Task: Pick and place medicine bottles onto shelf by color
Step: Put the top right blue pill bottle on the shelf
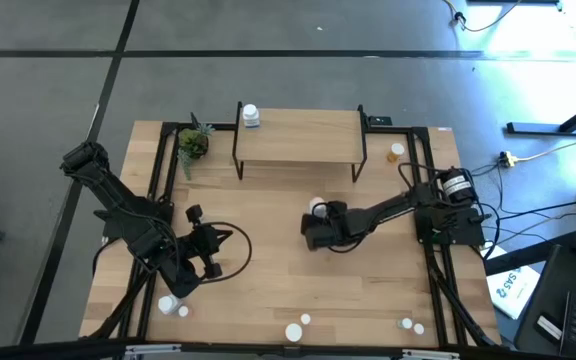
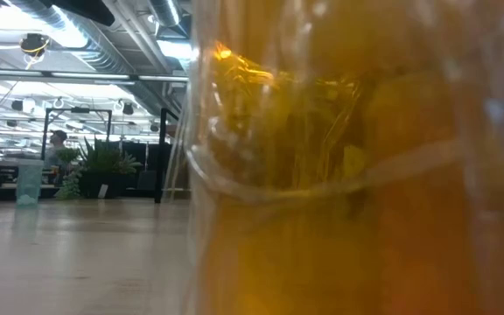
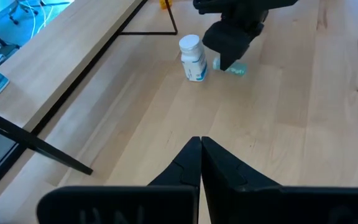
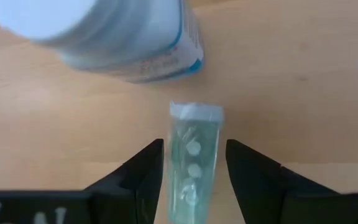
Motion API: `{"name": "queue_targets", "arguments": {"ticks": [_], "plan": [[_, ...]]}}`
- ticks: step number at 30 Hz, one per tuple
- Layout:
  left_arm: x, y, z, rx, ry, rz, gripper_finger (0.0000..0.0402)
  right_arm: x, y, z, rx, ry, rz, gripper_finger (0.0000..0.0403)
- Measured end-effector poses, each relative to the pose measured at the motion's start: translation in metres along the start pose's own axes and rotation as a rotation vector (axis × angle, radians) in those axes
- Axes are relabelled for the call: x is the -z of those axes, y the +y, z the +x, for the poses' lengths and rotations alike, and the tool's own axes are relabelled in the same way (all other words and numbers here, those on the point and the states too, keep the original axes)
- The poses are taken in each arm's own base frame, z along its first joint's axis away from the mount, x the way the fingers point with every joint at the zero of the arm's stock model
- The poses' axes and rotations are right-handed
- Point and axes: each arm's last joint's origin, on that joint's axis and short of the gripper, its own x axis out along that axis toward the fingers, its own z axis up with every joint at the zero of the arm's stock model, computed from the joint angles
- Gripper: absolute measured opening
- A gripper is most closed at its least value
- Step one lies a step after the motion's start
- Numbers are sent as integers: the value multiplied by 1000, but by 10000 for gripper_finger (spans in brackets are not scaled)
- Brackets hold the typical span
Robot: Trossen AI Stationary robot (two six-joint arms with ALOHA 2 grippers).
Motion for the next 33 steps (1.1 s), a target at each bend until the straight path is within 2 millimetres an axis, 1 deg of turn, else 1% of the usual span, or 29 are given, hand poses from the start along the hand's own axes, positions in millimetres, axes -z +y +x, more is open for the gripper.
{"name": "queue_targets", "arguments": {"ticks": [4,13,18,21,29,33], "plan": [[0,0,0,0,0,0,4,0,-1,0,-2,-19,-26,176],[0,0,0,0,0,0,4,5,-2,9,25,-9,-67,176],[0,0,0,0,0,0,4,5,-2,10,32,-13,-96,173],[0,0,0,1,0,0,4,5,-3,10,36,-11,-127,161],[1,-1,0,39,48,0,4,7,-4,10,39,-19,-247,109],[2,-2,0,58,70,6,4,10,-5,9,27,-38,-323,104]]}}
